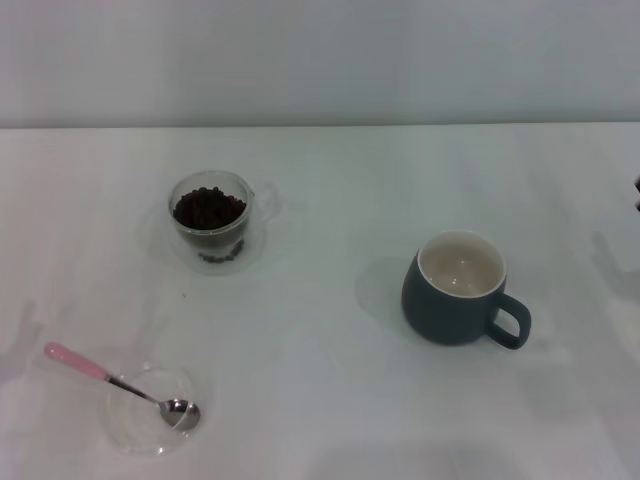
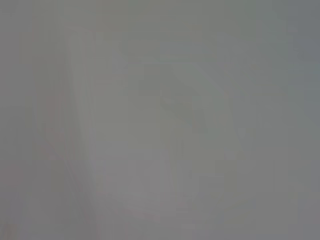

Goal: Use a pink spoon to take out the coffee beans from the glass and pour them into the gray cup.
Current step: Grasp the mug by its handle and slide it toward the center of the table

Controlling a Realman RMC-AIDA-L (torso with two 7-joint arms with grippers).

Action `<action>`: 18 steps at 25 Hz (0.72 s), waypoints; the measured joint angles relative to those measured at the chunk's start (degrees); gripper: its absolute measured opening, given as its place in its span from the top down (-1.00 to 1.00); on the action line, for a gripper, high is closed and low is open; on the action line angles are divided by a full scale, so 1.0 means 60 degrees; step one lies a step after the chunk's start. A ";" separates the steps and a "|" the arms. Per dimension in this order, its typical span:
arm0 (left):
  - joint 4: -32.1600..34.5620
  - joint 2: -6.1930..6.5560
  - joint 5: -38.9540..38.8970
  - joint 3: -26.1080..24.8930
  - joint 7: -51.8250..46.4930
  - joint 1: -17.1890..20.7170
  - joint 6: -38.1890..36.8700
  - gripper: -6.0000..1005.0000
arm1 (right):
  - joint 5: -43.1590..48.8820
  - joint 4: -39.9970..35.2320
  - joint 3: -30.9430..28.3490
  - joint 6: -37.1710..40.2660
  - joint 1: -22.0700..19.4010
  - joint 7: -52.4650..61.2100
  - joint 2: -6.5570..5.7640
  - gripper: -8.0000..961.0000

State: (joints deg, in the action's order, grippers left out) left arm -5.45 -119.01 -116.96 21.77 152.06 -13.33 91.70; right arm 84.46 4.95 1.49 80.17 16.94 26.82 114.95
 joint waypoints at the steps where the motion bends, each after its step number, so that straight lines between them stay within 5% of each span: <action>1: 0.0004 0.0001 -0.0018 -0.0004 0.0006 -0.0034 -0.0015 -0.75 | 0.0001 0.0059 0.0065 0.0180 -0.0231 -0.0013 -0.0004 -0.74; 12: 0.0624 0.0001 -0.0224 -0.0021 0.0000 -0.0884 -0.1131 -0.74 | -0.0140 0.3402 0.0136 0.2718 -0.2238 -0.3621 -0.0026 -0.74; 18: 0.1040 0.0001 -0.0408 -0.0025 0.0001 -0.1251 -0.1625 -0.75 | -0.1134 0.6162 0.0299 0.3179 -0.2544 -0.6585 -0.0030 -0.73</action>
State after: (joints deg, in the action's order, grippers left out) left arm 0.79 -119.00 -119.41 21.62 152.07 -20.83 81.95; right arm 77.66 41.92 3.29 99.24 1.68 -12.69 114.77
